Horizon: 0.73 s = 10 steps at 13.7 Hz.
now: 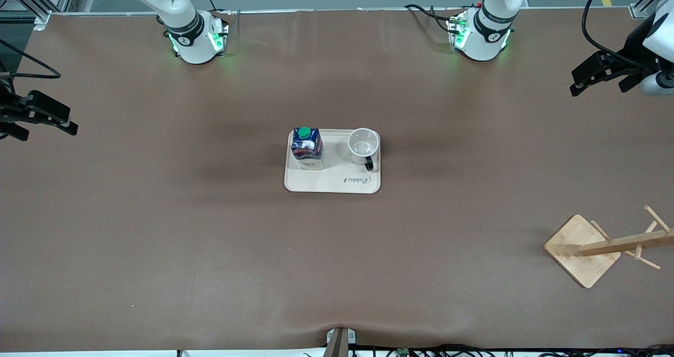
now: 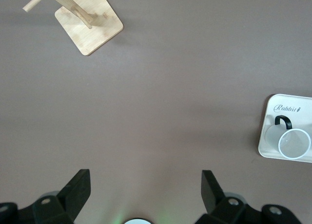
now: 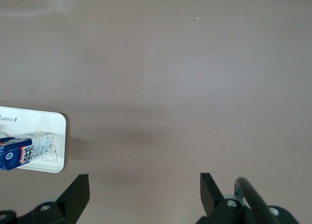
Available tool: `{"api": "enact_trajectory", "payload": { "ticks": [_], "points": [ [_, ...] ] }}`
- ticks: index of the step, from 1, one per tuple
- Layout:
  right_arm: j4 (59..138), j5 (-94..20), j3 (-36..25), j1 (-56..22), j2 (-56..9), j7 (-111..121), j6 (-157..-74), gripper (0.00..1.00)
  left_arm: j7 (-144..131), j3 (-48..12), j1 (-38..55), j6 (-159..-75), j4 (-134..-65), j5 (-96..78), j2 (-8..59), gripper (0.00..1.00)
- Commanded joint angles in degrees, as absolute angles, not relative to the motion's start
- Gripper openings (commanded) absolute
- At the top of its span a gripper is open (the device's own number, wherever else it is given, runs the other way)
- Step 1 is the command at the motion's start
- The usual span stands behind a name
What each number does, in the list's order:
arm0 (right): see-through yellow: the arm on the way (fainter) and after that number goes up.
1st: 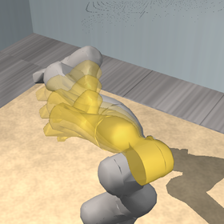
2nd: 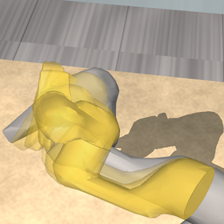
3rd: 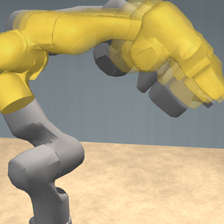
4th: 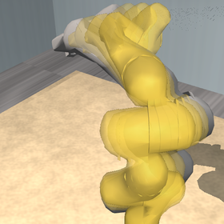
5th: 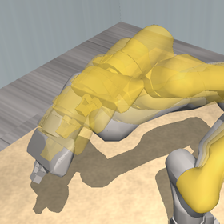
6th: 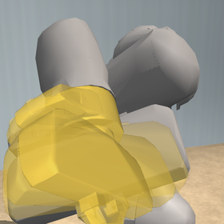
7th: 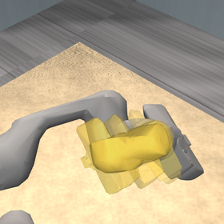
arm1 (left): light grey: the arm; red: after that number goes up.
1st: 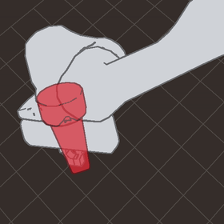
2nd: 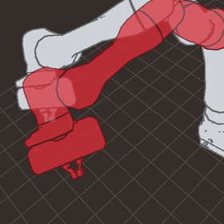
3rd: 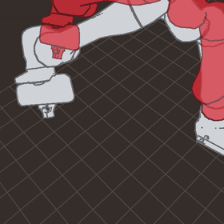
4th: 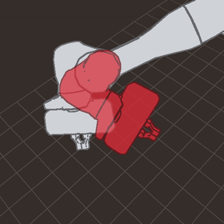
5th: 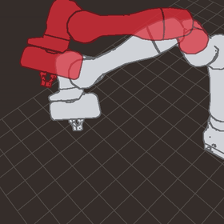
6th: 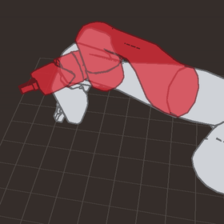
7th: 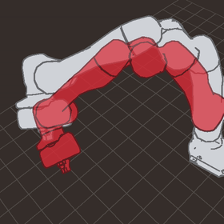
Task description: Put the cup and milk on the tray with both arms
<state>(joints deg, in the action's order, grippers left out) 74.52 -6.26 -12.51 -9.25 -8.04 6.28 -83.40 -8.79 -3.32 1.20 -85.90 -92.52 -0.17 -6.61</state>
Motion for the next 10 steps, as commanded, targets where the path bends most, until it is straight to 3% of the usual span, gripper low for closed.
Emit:
{"api": "enact_trajectory", "payload": {
  "ticks": [1, 5, 10],
  "points": [
    [75.1, -5.6, -10.6, -7.2, -6.9, 6.7, -80.6, 1.00, -7.8, -3.2, 1.1, -85.6, -92.9, -0.9, -7.6, 1.00],
    [83.7, -4.5, -10.9, -6.6, -1.5, 6.8, -85.2, 1.00, -8.8, -3.1, 1.1, -85.6, -93.0, -1.0, -7.7, 1.00],
    [84.2, -4.3, -11.0, -6.1, -1.2, 6.9, -85.7, 1.00, -9.1, -3.3, 1.1, -86.7, -93.4, -0.6, -7.9, 1.00]
  ]
}}
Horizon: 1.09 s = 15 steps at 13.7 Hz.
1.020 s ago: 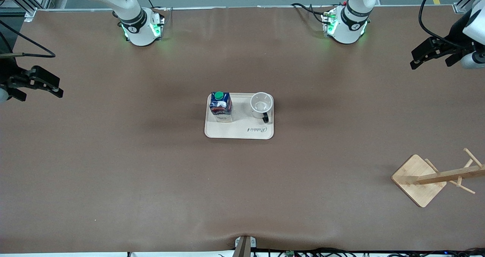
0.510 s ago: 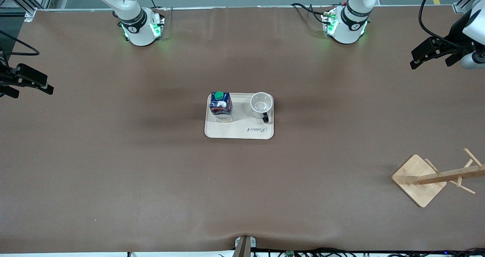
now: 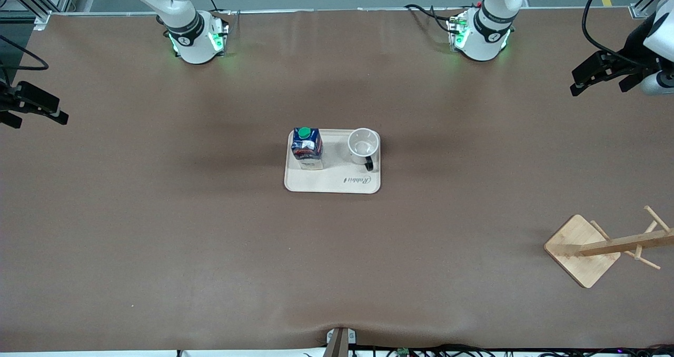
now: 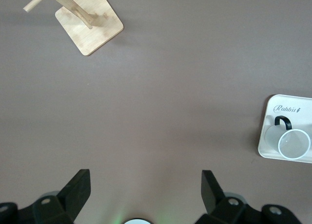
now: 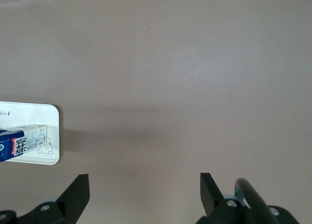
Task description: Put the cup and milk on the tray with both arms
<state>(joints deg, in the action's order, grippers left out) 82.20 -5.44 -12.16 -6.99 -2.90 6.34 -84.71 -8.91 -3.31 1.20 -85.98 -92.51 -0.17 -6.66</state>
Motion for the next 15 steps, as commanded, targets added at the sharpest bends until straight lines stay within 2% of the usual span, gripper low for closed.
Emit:
{"api": "enact_trajectory", "payload": {
  "ticks": [1, 5, 10, 15],
  "points": [
    [84.1, -4.3, -10.7, -5.8, -1.2, 6.9, -85.7, 1.00, -9.1, -3.4, 1.1, -87.0, -93.7, -0.6, -7.9, 1.00],
    [83.8, -4.2, -3.9, 1.5, -1.2, 9.0, -85.7, 1.00, -9.1, -3.4, 1.1, -89.8, -96.7, -0.4, -9.4, 1.00],
    [84.3, -2.5, -3.4, 1.4, -0.7, 10.2, -84.6, 1.00, -8.4, -3.2, 1.1, -89.9, -95.7, -0.4, -8.7, 1.00],
    [89.1, -0.3, -3.6, 1.8, 1.6, 10.2, -86.2, 1.00, -8.2, -3.0, 1.1, -89.6, -93.7, 0.1, -7.3, 1.00]
  ]
}}
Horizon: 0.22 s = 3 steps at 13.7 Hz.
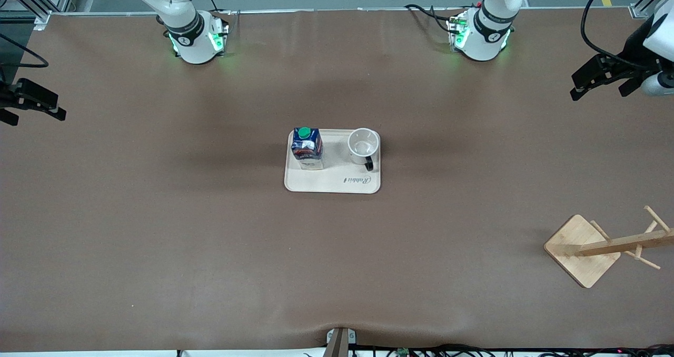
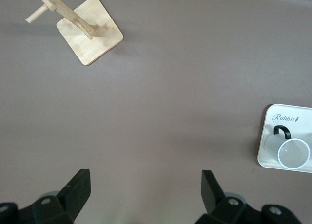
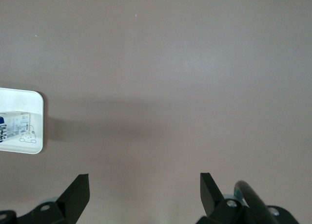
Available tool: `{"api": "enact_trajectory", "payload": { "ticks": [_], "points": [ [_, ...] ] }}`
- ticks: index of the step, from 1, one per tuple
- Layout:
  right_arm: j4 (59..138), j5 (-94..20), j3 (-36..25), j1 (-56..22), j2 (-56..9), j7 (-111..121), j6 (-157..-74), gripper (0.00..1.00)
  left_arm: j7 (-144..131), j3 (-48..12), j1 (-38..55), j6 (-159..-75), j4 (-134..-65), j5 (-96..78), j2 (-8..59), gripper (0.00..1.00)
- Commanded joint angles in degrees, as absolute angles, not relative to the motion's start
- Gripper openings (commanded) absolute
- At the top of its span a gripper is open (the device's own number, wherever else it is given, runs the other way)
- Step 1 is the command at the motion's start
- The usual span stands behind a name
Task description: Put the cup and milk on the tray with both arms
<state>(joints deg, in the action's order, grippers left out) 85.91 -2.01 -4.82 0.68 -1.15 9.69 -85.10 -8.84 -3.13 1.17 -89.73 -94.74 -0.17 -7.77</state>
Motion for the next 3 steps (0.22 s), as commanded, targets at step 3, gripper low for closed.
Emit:
{"api": "enact_trajectory", "payload": {
  "ticks": [3],
  "points": [
    [85.8, 0.6, -3.7, 2.0, 0.6, 10.6, -86.0, 1.00, -8.5, -3.3, 1.3, -88.9, -93.7, 0.1, -7.0, 1.00]
  ]
}}
